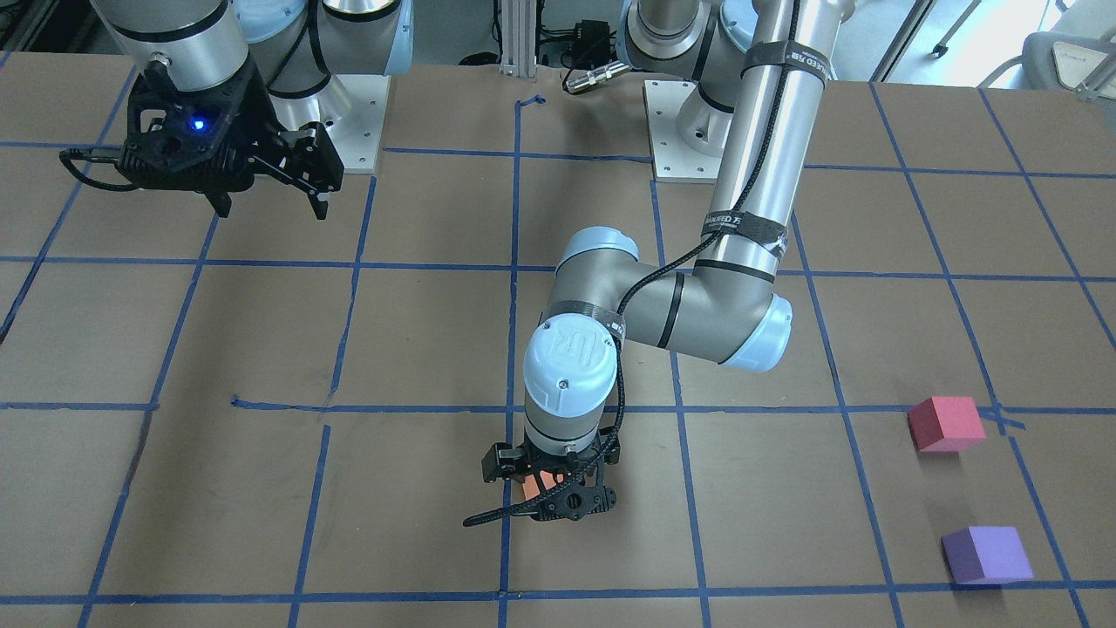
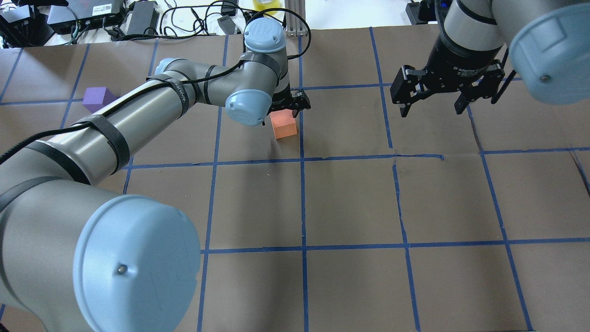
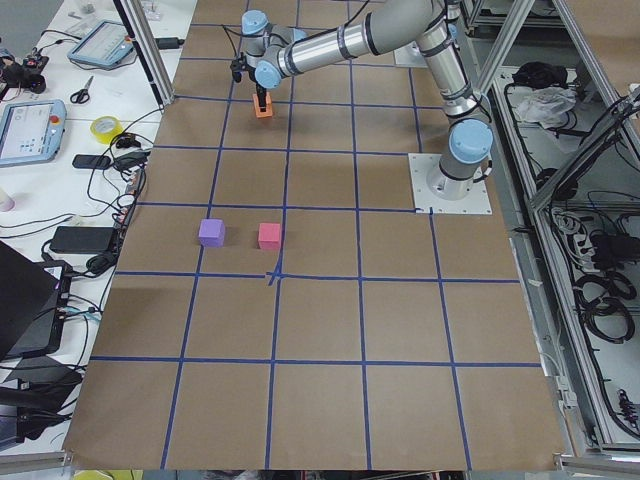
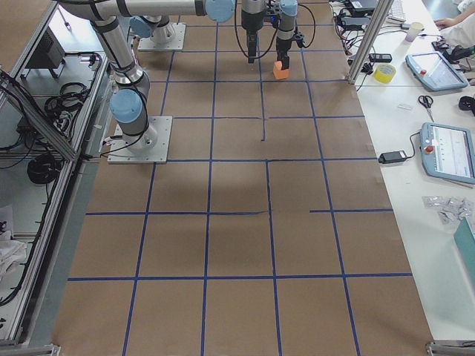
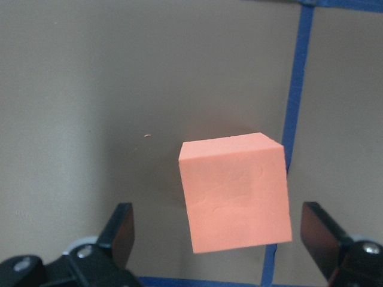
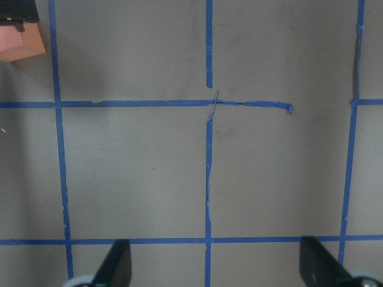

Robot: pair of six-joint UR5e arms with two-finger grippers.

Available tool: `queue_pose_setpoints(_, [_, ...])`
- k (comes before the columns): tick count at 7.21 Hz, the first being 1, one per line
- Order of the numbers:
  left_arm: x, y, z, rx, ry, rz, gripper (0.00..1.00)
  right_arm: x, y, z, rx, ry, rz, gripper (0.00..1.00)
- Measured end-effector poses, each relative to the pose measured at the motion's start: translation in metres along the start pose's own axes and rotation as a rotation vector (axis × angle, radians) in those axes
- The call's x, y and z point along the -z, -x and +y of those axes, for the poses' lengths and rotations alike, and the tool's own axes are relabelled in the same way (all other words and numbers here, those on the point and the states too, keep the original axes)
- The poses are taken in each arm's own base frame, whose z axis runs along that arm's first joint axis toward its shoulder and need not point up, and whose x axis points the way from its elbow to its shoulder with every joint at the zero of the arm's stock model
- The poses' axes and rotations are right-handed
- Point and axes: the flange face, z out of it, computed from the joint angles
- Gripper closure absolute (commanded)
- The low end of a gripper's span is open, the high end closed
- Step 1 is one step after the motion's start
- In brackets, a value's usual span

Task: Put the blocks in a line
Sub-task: 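Lower the left gripper and grasp the orange cube, then carry the orange cube with the left gripper toward the pink cube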

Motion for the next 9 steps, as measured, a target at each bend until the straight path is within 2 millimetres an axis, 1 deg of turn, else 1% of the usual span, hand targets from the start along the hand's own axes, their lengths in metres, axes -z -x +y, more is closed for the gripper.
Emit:
queue_pose_setpoints(2, [0.011,-0.004,-0.005,-0.003,-0.035,0.014,0.00,-0.001,0.000,0.000,0.004,0.002,0.000,0.00])
queue_pose_setpoints(3, [0.012,-0.005,-0.006,-0.014,-0.042,0.014,0.00,-0.001,0.000,0.000,0.004,0.004,0.001,0.00])
queue_pose_setpoints(4, [0.008,-0.006,-0.006,-0.019,-0.038,0.011,0.01,-0.001,0.000,0.000,0.004,0.005,0.003,0.00])
queue_pose_setpoints(5, [0.003,-0.007,-0.005,-0.023,-0.032,0.008,0.34,-0.001,-0.001,0.000,0.005,0.005,0.006,0.00])
queue_pose_setpoints(6, [0.000,-0.007,-0.004,-0.028,-0.026,0.003,0.81,-0.001,-0.002,0.000,0.005,0.005,0.009,0.00])
queue_pose_setpoints(7, [-0.005,-0.005,-0.001,-0.035,-0.006,-0.010,0.96,-0.001,-0.005,-0.001,0.000,0.006,0.011,0.00])
queue_pose_setpoints(8, [-0.012,-0.002,0.005,-0.039,0.025,-0.027,1.00,-0.001,-0.009,-0.002,-0.006,0.008,0.012,0.00])
queue_pose_setpoints(9, [-0.019,0.001,0.011,-0.041,0.050,-0.041,1.00,-0.002,-0.012,-0.003,-0.010,0.011,0.013,0.00])
